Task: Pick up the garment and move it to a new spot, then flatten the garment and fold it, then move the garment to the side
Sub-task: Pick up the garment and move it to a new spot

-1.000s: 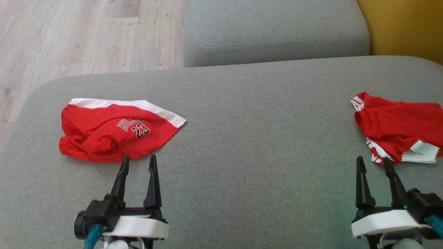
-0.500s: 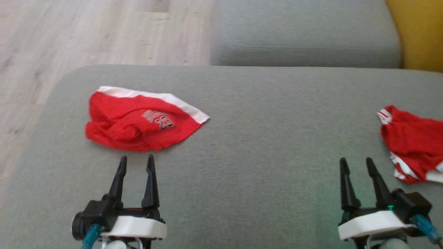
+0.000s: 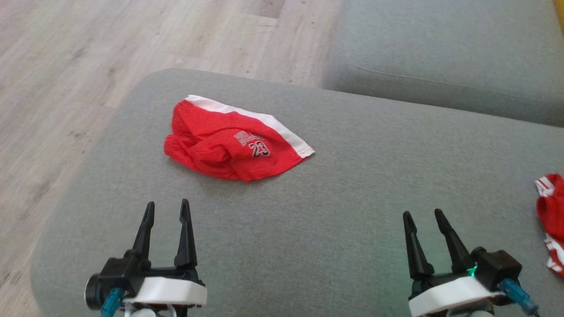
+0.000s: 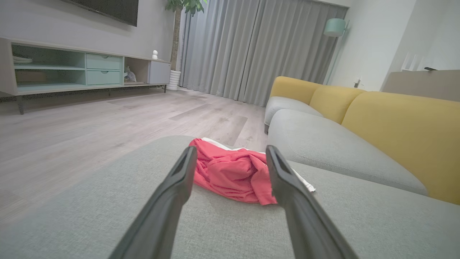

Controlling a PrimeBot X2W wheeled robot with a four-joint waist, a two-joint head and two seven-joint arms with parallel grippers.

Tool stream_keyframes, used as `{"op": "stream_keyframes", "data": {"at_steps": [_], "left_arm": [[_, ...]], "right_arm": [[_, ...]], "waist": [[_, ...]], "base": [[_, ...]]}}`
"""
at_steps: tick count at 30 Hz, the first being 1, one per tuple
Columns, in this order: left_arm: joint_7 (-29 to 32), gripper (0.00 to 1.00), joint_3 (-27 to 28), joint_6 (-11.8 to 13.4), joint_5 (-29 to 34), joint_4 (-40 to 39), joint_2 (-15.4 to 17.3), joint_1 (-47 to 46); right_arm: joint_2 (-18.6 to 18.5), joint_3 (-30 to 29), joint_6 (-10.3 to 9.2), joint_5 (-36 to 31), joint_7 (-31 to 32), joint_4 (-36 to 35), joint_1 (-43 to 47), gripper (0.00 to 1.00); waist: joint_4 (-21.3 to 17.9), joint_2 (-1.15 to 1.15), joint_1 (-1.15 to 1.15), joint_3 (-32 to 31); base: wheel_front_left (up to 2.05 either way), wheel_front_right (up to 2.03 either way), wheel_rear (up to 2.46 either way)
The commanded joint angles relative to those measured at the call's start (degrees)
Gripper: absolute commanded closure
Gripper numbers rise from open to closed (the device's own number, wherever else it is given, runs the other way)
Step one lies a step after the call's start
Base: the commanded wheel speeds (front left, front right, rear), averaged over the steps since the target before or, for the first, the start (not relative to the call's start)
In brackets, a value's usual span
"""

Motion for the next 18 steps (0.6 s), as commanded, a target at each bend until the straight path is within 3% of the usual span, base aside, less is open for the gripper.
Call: {"op": "stream_keyframes", "data": {"at_steps": [1, 10, 18], "left_arm": [[-0.31, 0.0, 1.99, -0.18, 0.54, -1.58, 0.09, -1.66], [-0.31, 0.0, 2.98, -0.46, 0.99, -1.78, 0.09, -1.5], [-0.31, 0.0, 2.35, -3.8, 4.63, 0.68, 1.35, -8.04]], "right_arm": [[-0.36, 1.66, -0.05, 0.41, -0.69, -1.54, -0.77, 0.0], [-0.36, 2.69, -0.05, 0.35, -0.69, -1.29, -0.81, 0.0], [-0.36, 1.86, -0.05, -0.97, -0.69, -1.99, -2.94, 0.0]], "waist": [[1.45, 0.0, 0.0, -0.25], [1.86, 0.0, 0.0, 0.53], [-1.14, 0.0, 0.0, 5.7]], "base": [[0.0, 0.0, 0.0], [0.0, 0.0, 0.0], [0.0, 0.0, 0.0]]}}
